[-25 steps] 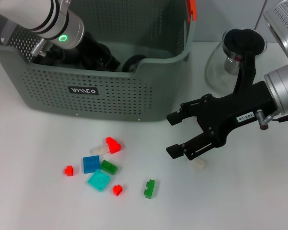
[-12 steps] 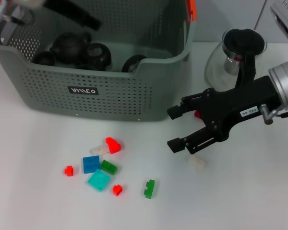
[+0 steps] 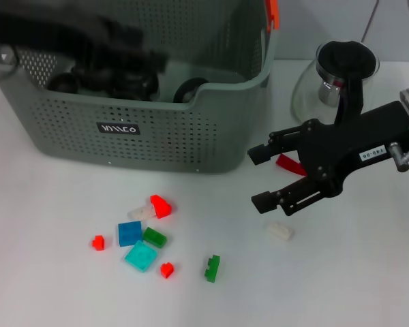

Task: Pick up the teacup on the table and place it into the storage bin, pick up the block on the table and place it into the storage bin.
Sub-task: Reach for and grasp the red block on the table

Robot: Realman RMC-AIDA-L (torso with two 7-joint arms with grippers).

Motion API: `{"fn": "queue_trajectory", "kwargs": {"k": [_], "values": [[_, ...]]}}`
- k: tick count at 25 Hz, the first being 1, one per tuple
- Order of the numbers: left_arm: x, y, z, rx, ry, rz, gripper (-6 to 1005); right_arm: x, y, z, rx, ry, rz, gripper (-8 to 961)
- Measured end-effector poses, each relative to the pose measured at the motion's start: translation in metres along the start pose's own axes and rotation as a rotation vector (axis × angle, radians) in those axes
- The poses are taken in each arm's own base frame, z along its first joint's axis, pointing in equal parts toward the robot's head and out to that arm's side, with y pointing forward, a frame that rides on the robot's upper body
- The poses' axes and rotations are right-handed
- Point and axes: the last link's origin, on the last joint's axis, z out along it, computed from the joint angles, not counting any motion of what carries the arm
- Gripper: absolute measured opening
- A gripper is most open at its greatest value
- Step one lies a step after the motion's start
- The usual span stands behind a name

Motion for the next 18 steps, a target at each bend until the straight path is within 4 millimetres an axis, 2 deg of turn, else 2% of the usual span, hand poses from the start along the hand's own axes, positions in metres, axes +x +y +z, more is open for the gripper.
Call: {"fn": "queue_trajectory", "kwargs": {"k": [6,9,14,18], "values": [[-0.036,0.029,-0.004,-0.175,0.02,0.085,711,0.001,0.0,-0.003,0.001,0.029,0.004,941],[-0.057,0.039,-0.002,-0.21,0.022,0.13,710,0.001,-0.002,-0.007,0.008,0.059,0.019,941],[-0.089,0.048,0.004,-0.271,0.006,0.165,709,0.002,-0.006,-0.014,0.034,0.133,0.071,941],[-0.114,0.049,0.008,-0.323,0.009,0.145,707,-0.002,-0.011,-0.017,0.073,0.214,0.104,941]]}}
